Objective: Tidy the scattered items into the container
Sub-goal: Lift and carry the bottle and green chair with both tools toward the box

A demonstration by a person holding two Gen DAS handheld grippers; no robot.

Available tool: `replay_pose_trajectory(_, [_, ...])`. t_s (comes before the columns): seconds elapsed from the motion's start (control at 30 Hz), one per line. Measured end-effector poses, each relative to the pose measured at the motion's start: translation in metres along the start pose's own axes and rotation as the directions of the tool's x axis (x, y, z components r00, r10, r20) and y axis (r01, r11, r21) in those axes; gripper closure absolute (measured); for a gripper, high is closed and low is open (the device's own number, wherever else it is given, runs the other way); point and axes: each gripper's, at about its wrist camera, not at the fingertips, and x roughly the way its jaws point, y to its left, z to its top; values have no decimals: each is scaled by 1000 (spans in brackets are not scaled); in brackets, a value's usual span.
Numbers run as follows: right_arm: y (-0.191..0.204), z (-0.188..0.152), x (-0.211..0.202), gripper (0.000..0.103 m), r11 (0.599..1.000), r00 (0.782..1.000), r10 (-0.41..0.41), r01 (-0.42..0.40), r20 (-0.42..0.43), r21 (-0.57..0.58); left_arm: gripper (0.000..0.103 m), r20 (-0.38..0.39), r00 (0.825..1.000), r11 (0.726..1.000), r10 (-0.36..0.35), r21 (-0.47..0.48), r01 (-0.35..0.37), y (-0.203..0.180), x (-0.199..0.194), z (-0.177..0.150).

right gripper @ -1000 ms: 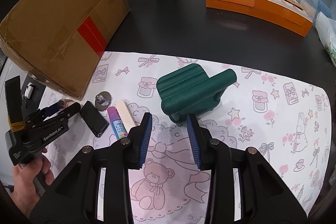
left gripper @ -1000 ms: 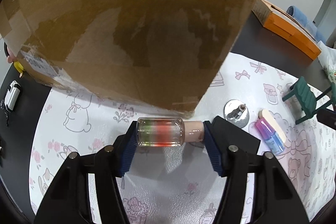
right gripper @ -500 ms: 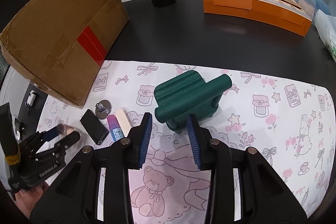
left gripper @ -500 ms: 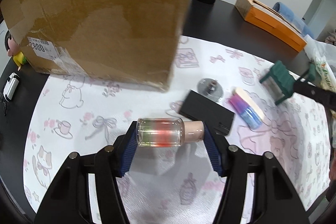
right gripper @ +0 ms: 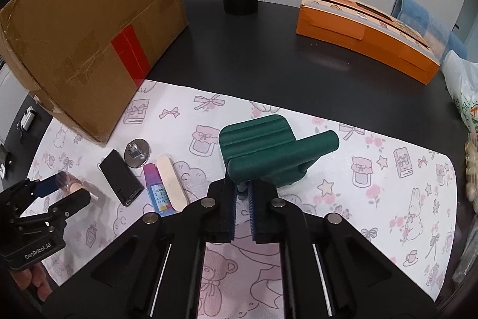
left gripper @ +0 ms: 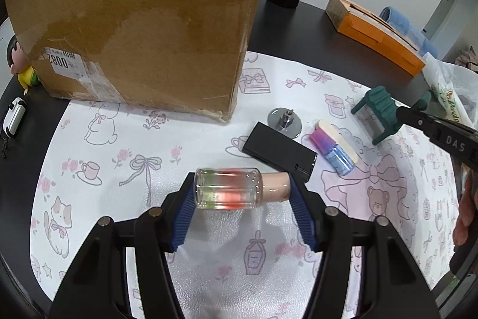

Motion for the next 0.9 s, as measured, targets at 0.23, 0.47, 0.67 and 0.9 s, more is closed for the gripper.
replay_pose_trajectory(0.23, [9, 3, -20, 97, 1000, 999, 9, -8, 48, -19, 45, 16, 1000, 1000, -26, 16, 26, -8, -14, 6])
replay_pose_trajectory(0.47, [16, 12, -50, 97, 999, 996, 10, -6, 84, -45, 45, 36, 998, 998, -60, 25, 59, -18, -38, 17])
replay_pose_trajectory(0.67, [17, 22, -81, 97, 998, 993, 7, 0, 118, -56, 45, 70, 993, 995, -96, 42, 93, -27, -75, 34])
replay_pose_trajectory(0.9, [15, 36, -122, 97, 999, 986, 9, -2, 169, -43, 45, 110, 986, 991, -126, 61, 120, -42, -119, 53])
